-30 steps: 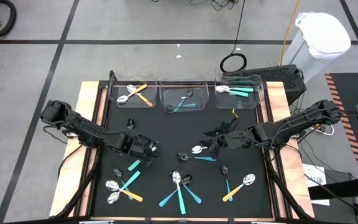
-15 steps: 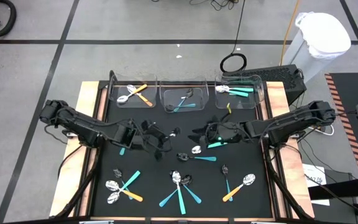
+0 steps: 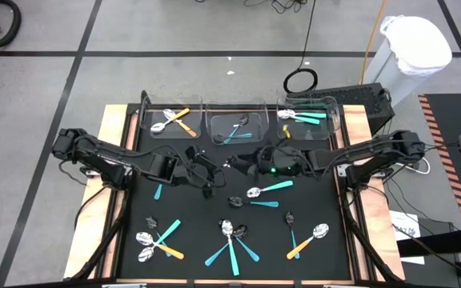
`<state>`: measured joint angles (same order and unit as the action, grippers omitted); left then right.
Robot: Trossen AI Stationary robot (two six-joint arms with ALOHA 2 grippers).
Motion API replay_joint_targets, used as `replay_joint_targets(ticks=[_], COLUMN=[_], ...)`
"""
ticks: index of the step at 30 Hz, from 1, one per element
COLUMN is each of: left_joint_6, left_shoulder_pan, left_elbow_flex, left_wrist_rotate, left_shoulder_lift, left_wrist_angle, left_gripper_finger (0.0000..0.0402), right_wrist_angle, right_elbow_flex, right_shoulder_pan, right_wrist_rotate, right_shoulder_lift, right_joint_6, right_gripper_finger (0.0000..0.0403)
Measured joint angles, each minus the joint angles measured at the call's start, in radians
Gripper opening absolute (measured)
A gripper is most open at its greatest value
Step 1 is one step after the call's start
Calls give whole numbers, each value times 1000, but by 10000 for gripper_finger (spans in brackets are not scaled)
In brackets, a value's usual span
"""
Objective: Sort silverware by color (type)
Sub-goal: Put the light green spoon into the right transparent bin
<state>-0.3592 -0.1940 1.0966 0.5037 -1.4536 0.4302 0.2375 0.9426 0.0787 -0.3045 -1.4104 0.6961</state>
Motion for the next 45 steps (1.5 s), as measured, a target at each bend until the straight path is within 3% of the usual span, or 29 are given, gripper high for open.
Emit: replay_joint_targets(ticks=[5,9,18,27,34,39,45], left_joint_6=[0,0,0,-22,-28,-27,-19], left_shoulder_pan=[3,3,3,5,39,93,186], left_elbow_flex=[0,0,0,0,1,47,104], left_wrist_rotate=[0,0,1,6,-8,-11,-58], left_shoulder_lift=[0,0,0,1,1,1,2], left_wrist_angle=[-2,0,-6,-6,3,35,76], left_gripper_finger=[41,41,41,50,127,181,205], right_wrist_angle=[-81,-119,-127,-129,-180,-307,-529], right_elbow_flex=[67,115,138,138,137,137,137], right_shoulder_pan=[-27,-34,-48,-80,-109,-158,-263], right_wrist_rotate=[50,93,69,82,65,12,-68], right_shoulder_lift=[-52,-95,-105,-104,-77,21,174], right_joint_6=[-33,-55,-91,-107,-132,-176,-238], right_gripper_finger=[232,199,16,7,5,5,5])
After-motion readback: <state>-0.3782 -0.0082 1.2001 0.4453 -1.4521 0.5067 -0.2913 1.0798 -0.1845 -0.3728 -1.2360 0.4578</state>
